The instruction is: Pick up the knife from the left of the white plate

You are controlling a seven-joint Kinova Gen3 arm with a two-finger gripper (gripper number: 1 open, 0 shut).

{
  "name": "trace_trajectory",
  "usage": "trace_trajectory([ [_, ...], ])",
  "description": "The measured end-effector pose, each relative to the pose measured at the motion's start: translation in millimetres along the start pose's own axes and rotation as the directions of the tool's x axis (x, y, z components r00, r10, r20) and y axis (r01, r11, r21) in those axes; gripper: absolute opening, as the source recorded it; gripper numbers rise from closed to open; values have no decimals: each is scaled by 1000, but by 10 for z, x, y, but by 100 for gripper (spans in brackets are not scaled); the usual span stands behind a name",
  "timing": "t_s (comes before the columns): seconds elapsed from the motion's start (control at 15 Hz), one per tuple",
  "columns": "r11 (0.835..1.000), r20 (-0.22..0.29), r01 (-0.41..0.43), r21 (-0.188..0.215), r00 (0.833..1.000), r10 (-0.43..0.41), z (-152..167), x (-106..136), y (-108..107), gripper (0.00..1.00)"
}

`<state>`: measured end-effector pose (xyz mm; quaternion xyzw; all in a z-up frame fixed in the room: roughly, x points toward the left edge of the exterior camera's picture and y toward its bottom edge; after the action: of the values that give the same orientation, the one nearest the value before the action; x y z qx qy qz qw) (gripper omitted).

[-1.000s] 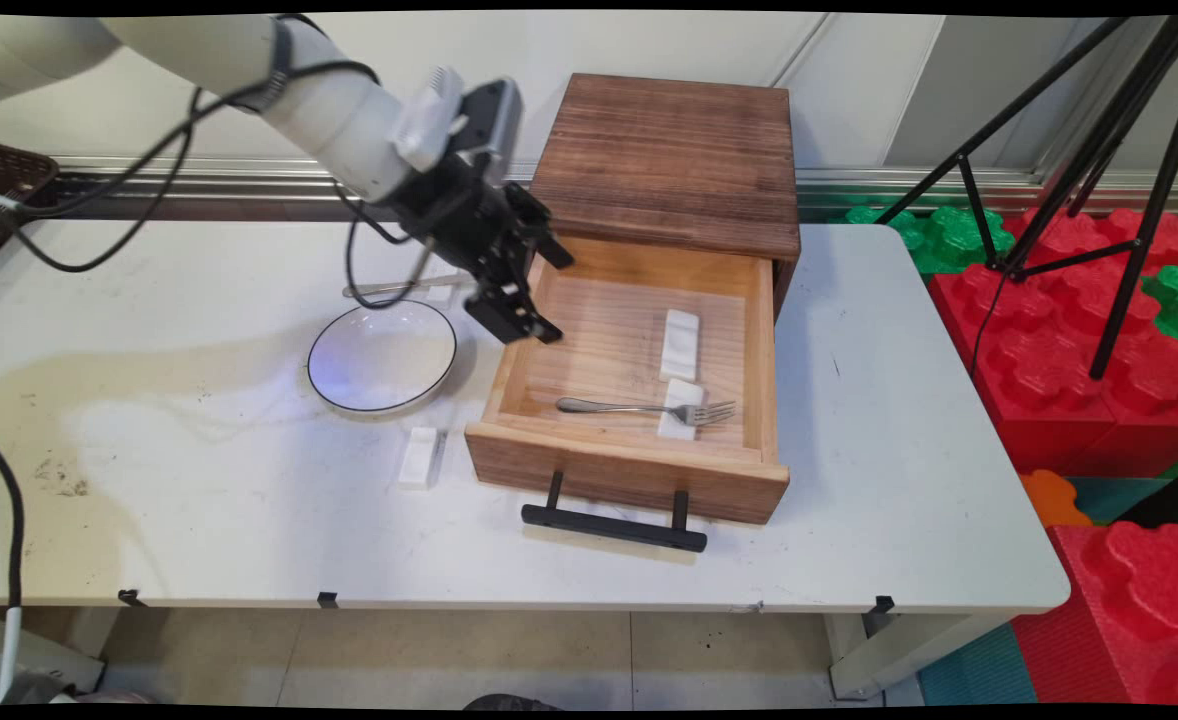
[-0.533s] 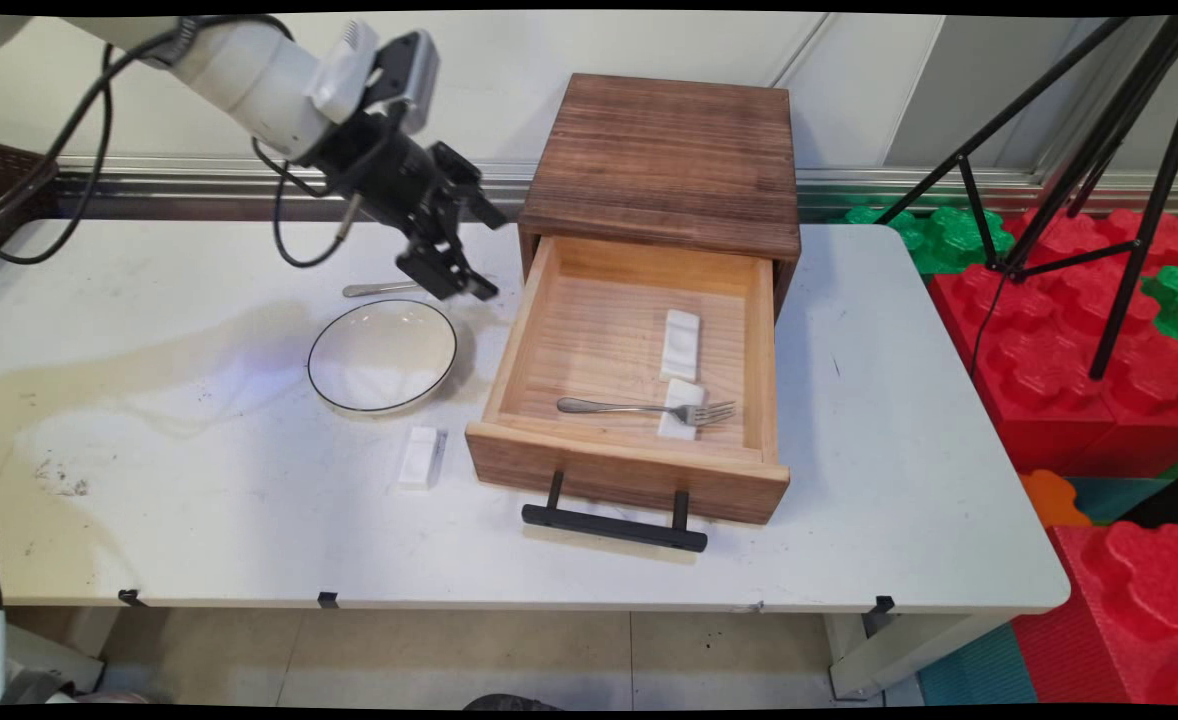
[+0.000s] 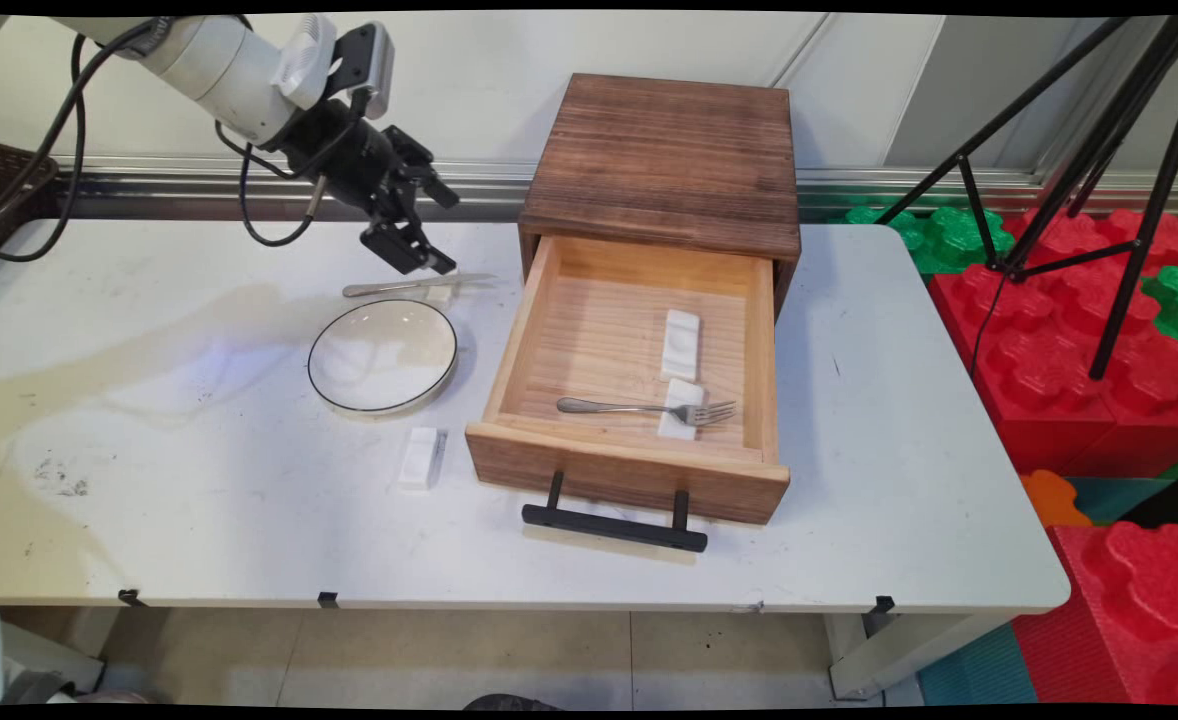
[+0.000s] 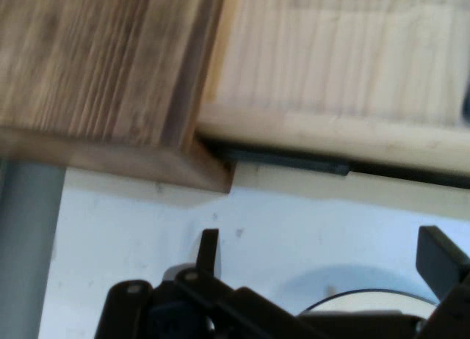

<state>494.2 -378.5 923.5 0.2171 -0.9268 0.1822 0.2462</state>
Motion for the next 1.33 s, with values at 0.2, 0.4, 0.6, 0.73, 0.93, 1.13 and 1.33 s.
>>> trace_trajectory([
  [0.2, 999, 37, 22, 30, 999, -24, 99, -198, -159, 100],
  [0.4, 997, 79, 36, 61, 996, -41, 209, -383, -327, 100],
  [0.6, 996, 113, 41, 78, 992, -49, 284, -528, -444, 100],
  [0.73, 996, 139, 40, 80, 989, -51, 360, -646, -519, 100],
  [0.93, 997, 176, 29, 72, 984, -42, 485, -784, -604, 100],
  [1.13, 998, 203, 16, 66, 979, -29, 568, -870, -666, 100],
  [1.33, 998, 233, 10, 63, 972, -24, 633, -971, -744, 100],
])
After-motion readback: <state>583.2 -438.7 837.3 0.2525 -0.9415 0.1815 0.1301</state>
